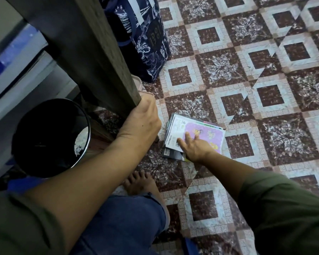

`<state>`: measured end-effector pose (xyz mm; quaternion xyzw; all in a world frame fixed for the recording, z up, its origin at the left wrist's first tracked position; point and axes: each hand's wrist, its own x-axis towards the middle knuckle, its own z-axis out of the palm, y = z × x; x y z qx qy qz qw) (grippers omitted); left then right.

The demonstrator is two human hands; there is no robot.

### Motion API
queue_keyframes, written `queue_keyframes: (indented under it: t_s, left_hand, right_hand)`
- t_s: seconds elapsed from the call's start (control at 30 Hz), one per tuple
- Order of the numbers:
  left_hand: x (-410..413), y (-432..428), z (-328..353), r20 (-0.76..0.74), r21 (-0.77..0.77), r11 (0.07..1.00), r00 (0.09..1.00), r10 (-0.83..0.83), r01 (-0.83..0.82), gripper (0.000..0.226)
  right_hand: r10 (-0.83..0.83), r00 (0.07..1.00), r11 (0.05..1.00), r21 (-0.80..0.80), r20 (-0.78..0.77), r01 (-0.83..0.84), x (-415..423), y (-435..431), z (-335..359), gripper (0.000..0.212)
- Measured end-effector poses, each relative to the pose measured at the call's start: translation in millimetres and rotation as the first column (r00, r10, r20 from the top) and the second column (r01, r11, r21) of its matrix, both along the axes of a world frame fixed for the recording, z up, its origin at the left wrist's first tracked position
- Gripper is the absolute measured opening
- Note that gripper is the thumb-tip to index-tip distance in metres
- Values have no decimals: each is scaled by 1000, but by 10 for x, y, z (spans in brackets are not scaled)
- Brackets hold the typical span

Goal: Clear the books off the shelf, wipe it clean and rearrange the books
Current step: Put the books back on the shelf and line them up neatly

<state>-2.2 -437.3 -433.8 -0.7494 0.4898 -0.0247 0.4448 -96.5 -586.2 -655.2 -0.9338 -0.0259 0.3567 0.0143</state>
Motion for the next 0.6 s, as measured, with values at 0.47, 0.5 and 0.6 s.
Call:
queue_keyframes:
  t_s: [0.47, 0.5, 0.6]
  left_hand:
    - [-64, 35, -25, -33, -28, 996, 995, -91, 90, 52]
    - [-65, 41, -37, -30, -34, 996, 996, -88, 87, 52]
    - [-66, 28, -40, -16, -32, 996, 996, -85, 85, 51]
  right_hand:
    - [-418, 869, 908, 85, 267, 411, 215, -22, 965, 31]
    - [-421, 868, 907, 104, 264, 408, 198, -58, 1038, 39]
    - [-454, 867, 891, 72, 205, 449, 29, -40, 1003, 61]
